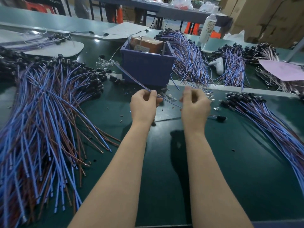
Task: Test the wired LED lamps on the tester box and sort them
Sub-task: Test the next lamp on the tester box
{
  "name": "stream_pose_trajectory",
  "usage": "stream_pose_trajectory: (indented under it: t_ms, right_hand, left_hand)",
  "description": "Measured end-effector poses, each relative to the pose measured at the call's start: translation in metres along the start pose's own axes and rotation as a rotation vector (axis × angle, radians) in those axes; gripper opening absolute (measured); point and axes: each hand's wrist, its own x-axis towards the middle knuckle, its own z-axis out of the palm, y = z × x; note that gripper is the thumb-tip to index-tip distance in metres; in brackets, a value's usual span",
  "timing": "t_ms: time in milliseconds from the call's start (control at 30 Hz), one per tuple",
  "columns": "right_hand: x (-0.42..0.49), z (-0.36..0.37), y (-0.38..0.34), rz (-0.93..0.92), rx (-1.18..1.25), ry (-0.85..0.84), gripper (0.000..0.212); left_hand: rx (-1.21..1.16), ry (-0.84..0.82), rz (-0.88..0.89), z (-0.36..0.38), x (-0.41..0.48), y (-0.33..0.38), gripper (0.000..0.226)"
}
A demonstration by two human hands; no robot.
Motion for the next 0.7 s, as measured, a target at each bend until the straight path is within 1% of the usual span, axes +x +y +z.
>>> stream_pose_trajectory:
  t_ms: [33,67,167,233,333,400,500,600,700]
  right_hand:
    - [-0.003,0.004,-0.002,-0.082,-0.035,-0.026,0.020]
    - [-0.005,0.008,-0.002,-0.136,-0.083,-0.090,0.018]
    - [-0.008,0.021,0.002,-0.214,-0.273,-0.288,0.022]
    - [-0.007,0.026,0.003,-0.195,-0.319,-0.337,0.024]
    - [-0.002,0.028,0.001,-0.167,-0.333,-0.357,0.023]
    - [0.000,0.029,0.000,-0.152,-0.316,-0.341,0.021]
    - [-0.002,0.032,0.002,-0.059,-0.154,-0.260,0.016]
    - [-0.001,0.035,0.009,0.040,-0.052,-0.124,0.016]
    - [0.001,0.037,0.015,0.044,-0.032,-0.018,0.015]
  left_hand:
    - [-0.001,-0.017,-0.020,0.001,0.000,-0.002,0.023]
    - [0.002,-0.037,-0.032,0.003,0.000,-0.003,0.023]
    - [0.055,-0.082,-0.025,0.004,0.000,-0.004,0.020]
    - [0.109,-0.090,0.006,0.002,0.001,-0.005,0.018]
    - [0.236,-0.057,0.081,0.002,0.000,-0.004,0.019]
    - [0.308,-0.028,0.129,0.003,0.000,-0.003,0.019]
    - [0.331,-0.004,0.130,0.005,0.000,-0.004,0.019]
    - [0.223,-0.015,0.055,0.007,0.002,-0.007,0.022]
    - [0.059,-0.013,-0.009,0.010,0.001,-0.008,0.024]
